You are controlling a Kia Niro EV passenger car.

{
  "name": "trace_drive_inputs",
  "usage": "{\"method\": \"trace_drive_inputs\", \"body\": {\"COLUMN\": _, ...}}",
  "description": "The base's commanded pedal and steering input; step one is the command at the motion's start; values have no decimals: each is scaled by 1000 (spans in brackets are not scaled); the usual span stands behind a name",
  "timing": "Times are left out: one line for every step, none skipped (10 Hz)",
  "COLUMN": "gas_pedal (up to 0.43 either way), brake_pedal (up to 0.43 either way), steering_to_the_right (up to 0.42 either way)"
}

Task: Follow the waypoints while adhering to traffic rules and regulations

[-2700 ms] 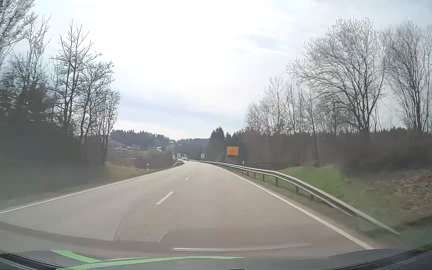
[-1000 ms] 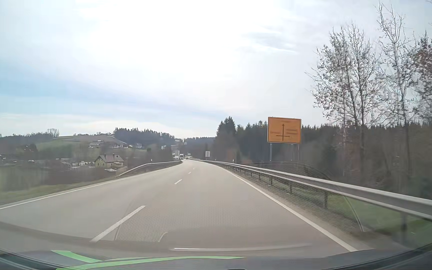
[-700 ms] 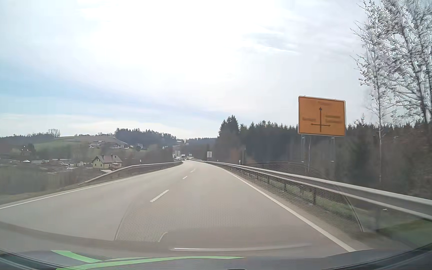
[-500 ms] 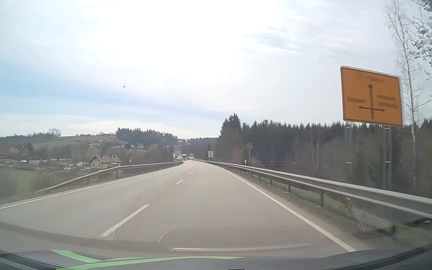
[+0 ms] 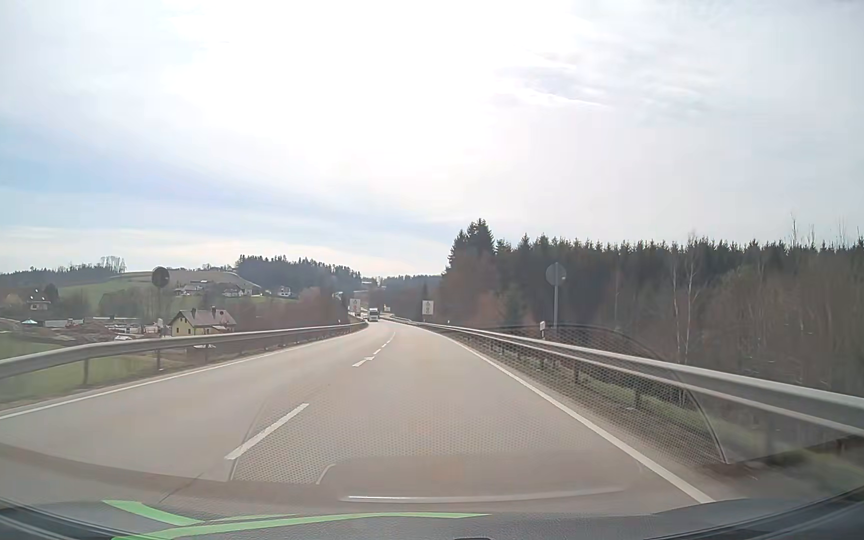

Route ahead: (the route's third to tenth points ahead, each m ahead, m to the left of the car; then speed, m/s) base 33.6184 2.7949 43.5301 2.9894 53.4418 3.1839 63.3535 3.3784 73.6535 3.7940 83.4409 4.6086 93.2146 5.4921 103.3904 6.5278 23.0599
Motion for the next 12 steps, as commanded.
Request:
{"method": "trace_drive_inputs", "body": {"gas_pedal": 0, "brake_pedal": 0, "steering_to_the_right": -4}}
{"method": "trace_drive_inputs", "body": {"gas_pedal": 0, "brake_pedal": 0, "steering_to_the_right": -3}}
{"method": "trace_drive_inputs", "body": {"gas_pedal": 0, "brake_pedal": 0, "steering_to_the_right": -3}}
{"method": "trace_drive_inputs", "body": {"gas_pedal": 0, "brake_pedal": 0, "steering_to_the_right": -3}}
{"method": "trace_drive_inputs", "body": {"gas_pedal": 0, "brake_pedal": 0, "steering_to_the_right": -2}}
{"method": "trace_drive_inputs", "body": {"gas_pedal": 0, "brake_pedal": 0, "steering_to_the_right": -2}}
{"method": "trace_drive_inputs", "body": {"gas_pedal": 0, "brake_pedal": 0, "steering_to_the_right": -2}}
{"method": "trace_drive_inputs", "body": {"gas_pedal": 0, "brake_pedal": 12, "steering_to_the_right": -2}}
{"method": "trace_drive_inputs", "body": {"gas_pedal": 0, "brake_pedal": 43, "steering_to_the_right": -1}}
{"method": "trace_drive_inputs", "body": {"gas_pedal": 0, "brake_pedal": 61, "steering_to_the_right": -1}}
{"method": "trace_drive_inputs", "body": {"gas_pedal": 0, "brake_pedal": 67, "steering_to_the_right": -1}}
{"method": "trace_drive_inputs", "body": {"gas_pedal": 0, "brake_pedal": 73, "steering_to_the_right": -1}}
